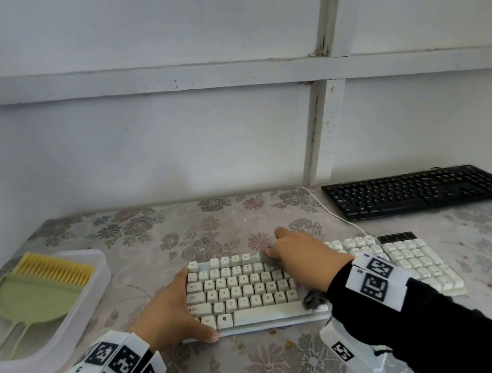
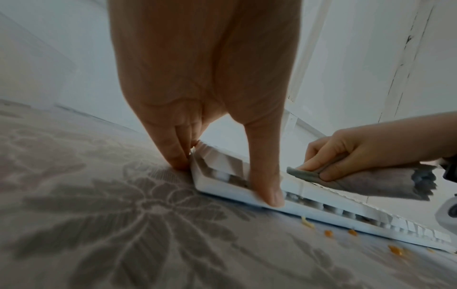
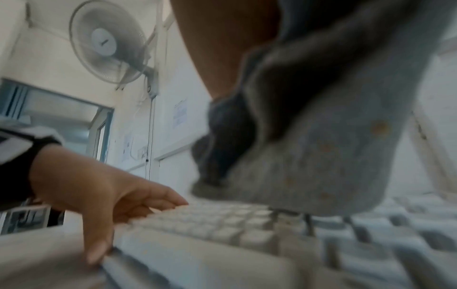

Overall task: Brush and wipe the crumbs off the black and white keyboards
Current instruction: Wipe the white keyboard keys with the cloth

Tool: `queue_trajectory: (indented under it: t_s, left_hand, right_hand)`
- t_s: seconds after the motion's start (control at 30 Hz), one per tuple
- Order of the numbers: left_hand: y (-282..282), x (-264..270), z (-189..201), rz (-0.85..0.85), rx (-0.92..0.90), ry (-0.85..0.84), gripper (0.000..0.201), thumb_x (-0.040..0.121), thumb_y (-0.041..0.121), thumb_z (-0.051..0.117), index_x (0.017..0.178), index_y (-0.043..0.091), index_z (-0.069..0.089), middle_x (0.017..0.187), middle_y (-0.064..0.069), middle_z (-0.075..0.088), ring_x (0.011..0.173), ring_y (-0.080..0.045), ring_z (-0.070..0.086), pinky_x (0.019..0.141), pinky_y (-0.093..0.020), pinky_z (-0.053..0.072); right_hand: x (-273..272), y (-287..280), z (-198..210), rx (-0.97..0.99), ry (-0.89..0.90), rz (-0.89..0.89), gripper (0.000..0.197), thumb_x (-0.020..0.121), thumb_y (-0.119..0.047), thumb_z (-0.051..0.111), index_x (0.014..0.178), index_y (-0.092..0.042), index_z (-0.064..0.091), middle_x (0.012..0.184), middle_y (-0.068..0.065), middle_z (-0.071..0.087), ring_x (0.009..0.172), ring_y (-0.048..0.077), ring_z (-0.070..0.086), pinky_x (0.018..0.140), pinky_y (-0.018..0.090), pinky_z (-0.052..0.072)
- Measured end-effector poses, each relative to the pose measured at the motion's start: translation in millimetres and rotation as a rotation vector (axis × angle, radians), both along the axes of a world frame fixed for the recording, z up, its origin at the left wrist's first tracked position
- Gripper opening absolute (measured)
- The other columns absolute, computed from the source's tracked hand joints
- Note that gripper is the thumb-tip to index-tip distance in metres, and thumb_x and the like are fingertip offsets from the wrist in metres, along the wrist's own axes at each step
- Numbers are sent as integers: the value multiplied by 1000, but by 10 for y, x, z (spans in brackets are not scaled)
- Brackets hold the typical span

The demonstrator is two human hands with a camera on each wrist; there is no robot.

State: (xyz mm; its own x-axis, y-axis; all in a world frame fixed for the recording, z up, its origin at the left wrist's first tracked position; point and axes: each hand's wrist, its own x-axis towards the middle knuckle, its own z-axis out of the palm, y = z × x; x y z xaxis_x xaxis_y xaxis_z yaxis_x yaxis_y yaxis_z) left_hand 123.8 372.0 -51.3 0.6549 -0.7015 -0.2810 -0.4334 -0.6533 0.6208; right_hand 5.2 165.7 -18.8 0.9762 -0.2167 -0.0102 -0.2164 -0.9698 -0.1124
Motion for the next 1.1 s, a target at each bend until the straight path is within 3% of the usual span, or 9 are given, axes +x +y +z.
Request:
queue_trajectory:
  t_s: [0.1,0.2,0.33,0.53,0.7,0.83,0.97,1.03,1.1]
  left_hand:
    - [4,3,0,-2,-32,13,119,39,35,89,138,24,24,120,11,53,110,-11,51,98,-29,41]
    - [-3,-7,9,-3,-35,1,111,49,27,90,137,21,22,119,10,54,109,-11,52,92,-26,43]
    - [-12,-10,-5,-11,-31,7,116,52,25,89,141,17,16,126,6,54,113,-13,53,93,-26,44]
    - [-8,-6,-4,-7,-24,-27,115,45,32,89,138,27,22,119,10,54,109,-12,52,96,-30,43]
    - [-10,-10,-3,-11,16,-44,119,49,36,88,143,27,15,126,10,50,113,-12,49,98,-27,40]
    - [2,0,-6,-15,27,-37,123,48,38,88,145,26,14,131,9,48,117,-12,47,102,-28,38]
    - [-4,-2,-13,-20,25,-40,124,49,37,88,146,25,12,133,9,47,118,-12,47,103,-27,37]
    - [-6,-2,-17,-18,27,-41,123,50,37,88,146,25,12,134,8,46,119,-12,46,103,-27,37]
    - [-6,6,-21,-16,40,-40,125,48,39,88,146,25,11,135,8,45,120,-12,46,104,-28,37]
  right_hand:
    - [262,363,68,48,-62,113,17,96,-24,50,88,-15,61,94,-1,38,82,22,45,78,32,44]
    - [510,777,104,-9,25,207,21,96,-12,47,107,-9,64,111,10,44,98,32,49,76,36,41]
    - [567,998,52,-58,109,127,32,97,-2,37,121,-1,57,132,14,38,114,39,40,82,41,42]
    - [326,582,-50,-54,82,131,26,92,3,43,108,-4,62,117,13,46,104,38,50,83,47,50]
    - [96,239,-88,-22,43,85,24,92,1,47,107,-8,64,103,7,43,105,29,49,77,36,44]
    - [-76,3,-117,-33,19,64,21,93,-4,47,101,-14,65,96,-2,34,101,29,52,80,31,44]
    - [-259,-188,-38,-14,65,-16,22,95,-11,47,105,-12,66,96,0,36,85,20,45,65,25,34]
    - [-322,-293,20,-22,95,-89,21,96,-15,48,99,-11,68,92,-3,32,77,18,43,65,24,33]
    - [-339,-347,82,-8,99,-152,23,96,-18,47,87,-10,67,85,-3,30,70,17,42,57,18,29]
